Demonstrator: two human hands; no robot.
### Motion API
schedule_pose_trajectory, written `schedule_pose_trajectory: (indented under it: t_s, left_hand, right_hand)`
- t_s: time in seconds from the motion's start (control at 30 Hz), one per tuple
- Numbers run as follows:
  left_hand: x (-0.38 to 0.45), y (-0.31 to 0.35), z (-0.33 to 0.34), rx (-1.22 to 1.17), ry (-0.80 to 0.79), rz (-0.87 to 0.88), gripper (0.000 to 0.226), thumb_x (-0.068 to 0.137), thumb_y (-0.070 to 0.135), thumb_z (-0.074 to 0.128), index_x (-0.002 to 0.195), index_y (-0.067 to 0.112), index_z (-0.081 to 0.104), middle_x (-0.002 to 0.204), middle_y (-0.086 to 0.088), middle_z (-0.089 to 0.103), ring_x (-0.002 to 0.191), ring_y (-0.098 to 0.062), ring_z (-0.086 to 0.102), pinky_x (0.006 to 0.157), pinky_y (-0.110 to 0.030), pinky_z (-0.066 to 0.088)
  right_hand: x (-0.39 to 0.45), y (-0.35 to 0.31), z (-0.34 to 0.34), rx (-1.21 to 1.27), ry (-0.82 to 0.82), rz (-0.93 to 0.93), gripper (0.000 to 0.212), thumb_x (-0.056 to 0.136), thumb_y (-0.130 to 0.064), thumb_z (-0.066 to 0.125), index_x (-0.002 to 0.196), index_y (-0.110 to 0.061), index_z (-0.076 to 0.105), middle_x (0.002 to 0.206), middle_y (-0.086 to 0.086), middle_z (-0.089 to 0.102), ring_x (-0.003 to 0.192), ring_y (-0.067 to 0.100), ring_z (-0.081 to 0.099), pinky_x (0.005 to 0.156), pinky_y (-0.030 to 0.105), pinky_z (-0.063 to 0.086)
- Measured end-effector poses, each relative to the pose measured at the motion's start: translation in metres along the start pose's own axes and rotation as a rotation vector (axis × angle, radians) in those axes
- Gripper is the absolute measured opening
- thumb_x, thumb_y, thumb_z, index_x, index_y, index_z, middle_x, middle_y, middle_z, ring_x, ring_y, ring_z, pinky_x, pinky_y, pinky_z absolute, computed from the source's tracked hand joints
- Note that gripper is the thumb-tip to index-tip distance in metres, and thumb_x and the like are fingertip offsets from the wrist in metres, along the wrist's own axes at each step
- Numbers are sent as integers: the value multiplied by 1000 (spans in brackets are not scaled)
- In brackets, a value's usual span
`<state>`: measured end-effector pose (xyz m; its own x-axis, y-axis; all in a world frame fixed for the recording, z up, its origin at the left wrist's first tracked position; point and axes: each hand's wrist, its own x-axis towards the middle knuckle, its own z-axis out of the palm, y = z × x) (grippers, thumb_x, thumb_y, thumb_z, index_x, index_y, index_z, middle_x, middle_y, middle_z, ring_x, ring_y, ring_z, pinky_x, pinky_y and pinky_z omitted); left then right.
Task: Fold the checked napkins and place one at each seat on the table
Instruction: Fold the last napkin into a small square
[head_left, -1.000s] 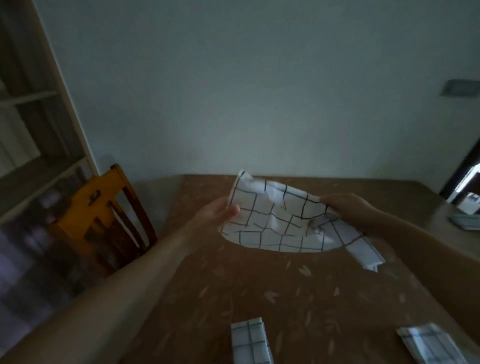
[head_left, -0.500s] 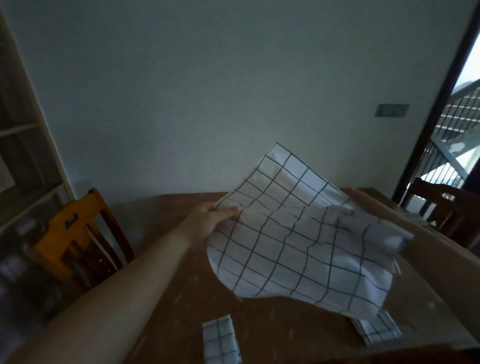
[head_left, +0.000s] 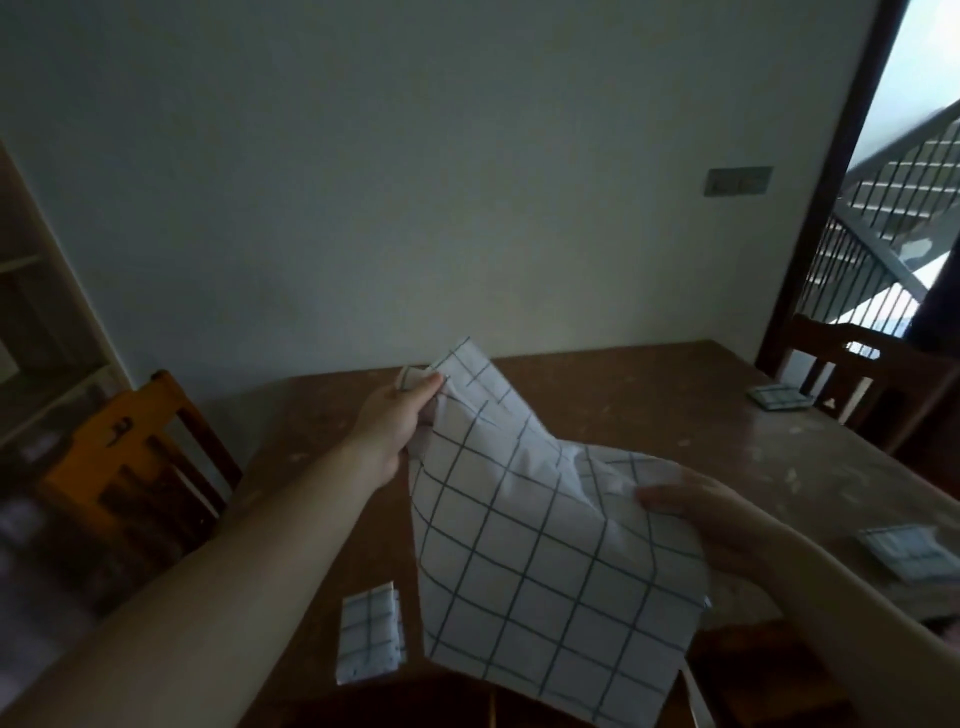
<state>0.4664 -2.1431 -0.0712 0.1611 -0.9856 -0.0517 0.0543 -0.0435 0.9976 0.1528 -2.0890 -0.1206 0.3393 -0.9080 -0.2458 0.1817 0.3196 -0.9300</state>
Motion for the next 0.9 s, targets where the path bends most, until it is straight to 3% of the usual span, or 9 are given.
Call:
schedule_pose_trajectory:
  t_s: [0.07, 0.17, 0.3, 0.4, 0.5, 0.6, 0.67, 0.8, 0.9]
  left_hand:
    - [-5, 1, 4, 80, 2, 10, 14, 88, 27, 69, 94, 14, 73, 92, -7, 74, 88, -23, 69, 80, -34, 55]
    - [-17, 7, 6, 150, -11, 1, 11, 87, 20, 69, 94, 12, 72, 93, -7, 71, 85, -20, 65, 72, -29, 48]
    - [-28, 15, 12, 125, -57, -7, 6, 82, 11, 73, 88, 9, 72, 91, -11, 72, 90, -27, 67, 82, -35, 51]
    - [-33, 19, 17, 128, -75, 20, 12, 79, 3, 73, 90, 6, 72, 93, -14, 73, 92, -28, 67, 78, -33, 52]
    - [-38, 25, 23, 145, -56, 78, 34, 75, 5, 77, 108, 4, 68, 106, -15, 71, 97, -28, 67, 79, -32, 53]
    - [-47, 35, 29, 212, 54, 212, 66, 72, 9, 82, 130, 19, 53, 116, -5, 61, 104, -21, 61, 86, -32, 51]
    - [-57, 45, 32, 277, 49, 310, 71, 74, 11, 81, 135, 28, 48, 117, -1, 58, 104, -18, 59, 88, -33, 52]
    - [-83, 68, 46, 482, -111, 498, 55, 78, 15, 78, 124, 34, 54, 93, -14, 67, 89, -27, 65, 80, -37, 54]
    - [-101, 82, 65, 642, -202, 620, 48, 82, 16, 75, 125, 30, 58, 114, -23, 60, 105, -36, 58, 81, -36, 51]
  right_hand:
    - [5, -1, -18, -146, 355, -17, 38, 83, -4, 68, 120, -4, 60, 103, 22, 71, 87, 35, 70, 80, 48, 58]
    - [5, -9, -32, -166, 583, -92, 37, 78, -7, 76, 110, -10, 60, 100, 11, 64, 86, 26, 64, 78, 36, 53]
    - [-4, -10, -52, -82, 588, -156, 69, 71, -1, 79, 133, -15, 51, 119, 14, 59, 106, 33, 61, 87, 44, 53]
    - [-16, -13, -64, -123, 568, -167, 41, 73, 1, 75, 111, -12, 68, 115, 18, 66, 104, 36, 63, 84, 42, 54]
    - [-29, -17, -69, -223, 604, -197, 23, 75, -3, 74, 97, -12, 73, 108, 17, 69, 101, 34, 65, 86, 44, 55]
    - [-40, -20, -68, -288, 634, -212, 15, 81, -6, 72, 92, -17, 71, 103, 13, 67, 95, 29, 64, 78, 40, 55]
    - [-44, -19, -66, -309, 640, -187, 14, 83, -5, 69, 94, -13, 71, 103, 16, 67, 93, 29, 64, 72, 37, 55]
    - [-53, -22, -36, -971, 635, -265, 19, 93, -16, 60, 85, -3, 70, 90, 17, 70, 82, 34, 66, 65, 32, 52]
    - [-60, -36, 25, -1030, 411, -518, 10, 90, -33, 63, 97, -25, 64, 93, -6, 65, 82, 12, 63, 62, 15, 43]
